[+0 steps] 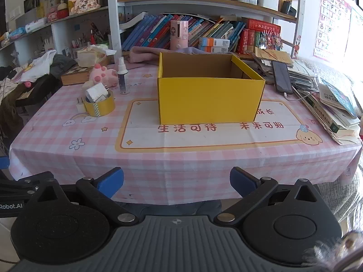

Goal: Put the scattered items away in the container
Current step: 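Move both tools toward the yellow tape roll on the table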

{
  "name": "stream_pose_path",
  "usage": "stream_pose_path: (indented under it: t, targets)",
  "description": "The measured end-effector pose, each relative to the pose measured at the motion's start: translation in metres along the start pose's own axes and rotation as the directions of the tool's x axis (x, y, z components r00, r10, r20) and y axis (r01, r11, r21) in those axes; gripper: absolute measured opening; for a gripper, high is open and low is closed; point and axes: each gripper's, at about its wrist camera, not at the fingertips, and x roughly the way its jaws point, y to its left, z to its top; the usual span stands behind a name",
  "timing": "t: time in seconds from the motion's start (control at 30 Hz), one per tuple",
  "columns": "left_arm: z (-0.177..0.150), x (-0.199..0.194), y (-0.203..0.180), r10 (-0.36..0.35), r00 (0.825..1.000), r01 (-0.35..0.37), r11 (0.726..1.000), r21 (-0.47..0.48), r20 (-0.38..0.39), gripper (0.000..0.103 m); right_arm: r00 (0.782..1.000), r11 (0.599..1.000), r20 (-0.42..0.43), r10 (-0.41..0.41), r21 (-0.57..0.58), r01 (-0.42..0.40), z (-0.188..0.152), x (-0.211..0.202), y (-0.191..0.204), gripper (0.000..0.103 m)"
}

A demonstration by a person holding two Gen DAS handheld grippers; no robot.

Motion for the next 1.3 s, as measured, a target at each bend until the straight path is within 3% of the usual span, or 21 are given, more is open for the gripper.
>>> stream_pose_path:
  t: [0.63, 1.17, 1.3]
  targets:
    - [0.001, 0.005, 0.002, -0.077, 0.997, 0.077, 0.997, -0.003, 0.004, 0.103, 1.0, 1.0, -0.017, -0.015, -0.017, 0.015, -0.002, 0.002, 0.009, 0.101]
    - [-0.002, 0.003, 0.02, -0.11, 0.994, 0.11, 0.994, -0.017, 0.029, 0.103, 1.0, 0.999, -0.022, -0.006, -0.05, 0.005, -0.001, 0.008, 0.029, 0.072]
    - [-0.002, 0.003, 0.029, -0.105, 0.994, 0.106, 0.994, -0.031, 0.037, 0.103, 1.0, 0.998, -0.017, 0.004, -0.066, -0.005, 0.001, 0.01, 0.039, 0.071]
